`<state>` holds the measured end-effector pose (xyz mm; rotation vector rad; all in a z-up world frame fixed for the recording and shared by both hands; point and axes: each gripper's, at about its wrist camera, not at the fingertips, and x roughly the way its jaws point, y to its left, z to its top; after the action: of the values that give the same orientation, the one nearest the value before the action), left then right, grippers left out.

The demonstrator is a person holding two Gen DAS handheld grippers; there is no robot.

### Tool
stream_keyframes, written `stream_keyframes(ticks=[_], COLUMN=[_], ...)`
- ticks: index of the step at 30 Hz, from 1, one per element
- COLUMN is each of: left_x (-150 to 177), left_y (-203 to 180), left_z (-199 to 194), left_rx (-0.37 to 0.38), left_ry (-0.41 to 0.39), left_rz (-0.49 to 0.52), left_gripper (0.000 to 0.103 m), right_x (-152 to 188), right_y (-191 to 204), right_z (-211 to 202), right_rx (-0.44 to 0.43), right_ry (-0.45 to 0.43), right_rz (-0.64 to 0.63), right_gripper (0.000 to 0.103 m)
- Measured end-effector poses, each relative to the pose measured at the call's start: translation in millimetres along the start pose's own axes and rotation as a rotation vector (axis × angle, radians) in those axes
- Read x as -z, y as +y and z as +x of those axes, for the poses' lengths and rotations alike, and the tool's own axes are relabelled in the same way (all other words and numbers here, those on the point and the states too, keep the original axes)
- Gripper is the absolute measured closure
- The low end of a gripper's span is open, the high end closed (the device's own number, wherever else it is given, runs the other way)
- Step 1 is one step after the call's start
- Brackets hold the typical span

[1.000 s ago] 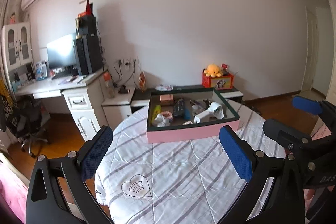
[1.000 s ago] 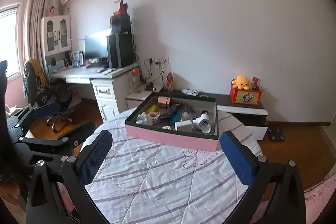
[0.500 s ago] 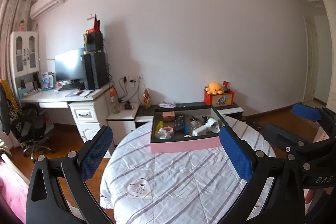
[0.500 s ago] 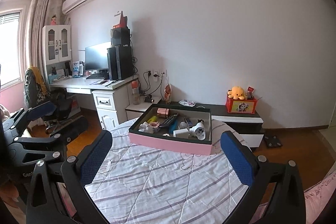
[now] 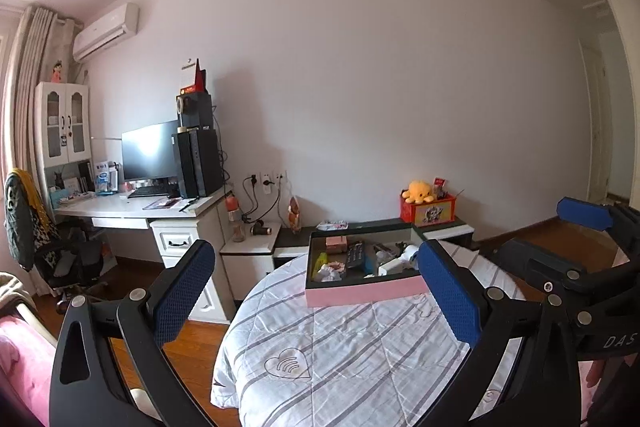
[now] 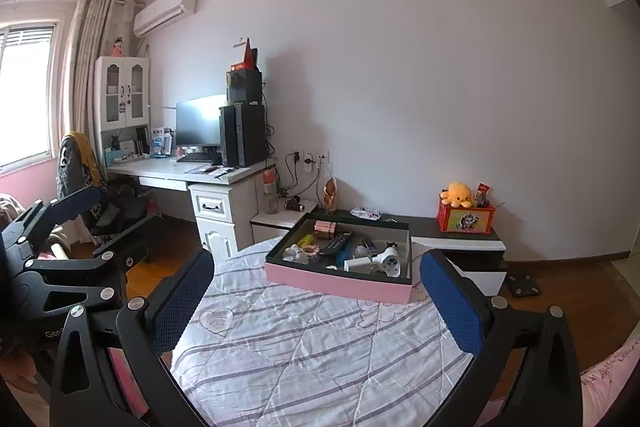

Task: Organize rigid objects

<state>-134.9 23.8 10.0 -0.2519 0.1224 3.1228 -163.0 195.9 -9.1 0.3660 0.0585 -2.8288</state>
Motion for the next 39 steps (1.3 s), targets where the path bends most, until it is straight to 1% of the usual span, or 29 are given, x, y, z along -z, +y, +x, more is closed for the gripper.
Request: stream_keyframes(ticks=[7,12,15,18,25,31,36,39], left_x=[-1.3,-3.2,-3.1,-1.7,0.9,2.9,2.4,1.0], left_y=[2.4,3.1,4.4,5.0,6.8,12.8,8.3,5.5], left_z=[-19.8,-29.9,-36.7,-40.1,-44.6,-42.2,-41.3,-37.2], left_rx=[-0.006,-0.006,0.002,-0.008,-0.028,-0.002,-0.016,-0.019], left_ry=[-0.066,-0.087,-0.103,-0.116,-0.128,-0.112,-0.135,-0.133], left_rz=[-0.016,-0.015,-0.023,-0.027,-0.017,-0.037,-0.007,0.005], left_gripper=[0.0,0.0,0.0,0.0,0.0,0.0,0.0,0.0], right_x=[-3.9,-4.3,-5.4,-5.7,-5.8,-3.5,-1.9,-1.9], right_y=[7.6,13.3,14.5,16.9,23.9,30.0,29.8,27.4], right_z=[-16.3,-26.9,-31.2,-34.3,-33.7,-35.4,-35.3,-33.1], right_rx=[0.017,0.028,0.016,0.021,0.024,0.031,0.023,0.031], right_ry=[-0.044,-0.08,-0.082,-0.093,-0.101,-0.118,-0.121,-0.118], right_rz=[-0.019,-0.032,-0.03,-0.034,-0.051,-0.063,-0.058,-0.051], right_gripper=[0.0,0.0,0.0,0.0,0.0,0.0,0.0,0.0])
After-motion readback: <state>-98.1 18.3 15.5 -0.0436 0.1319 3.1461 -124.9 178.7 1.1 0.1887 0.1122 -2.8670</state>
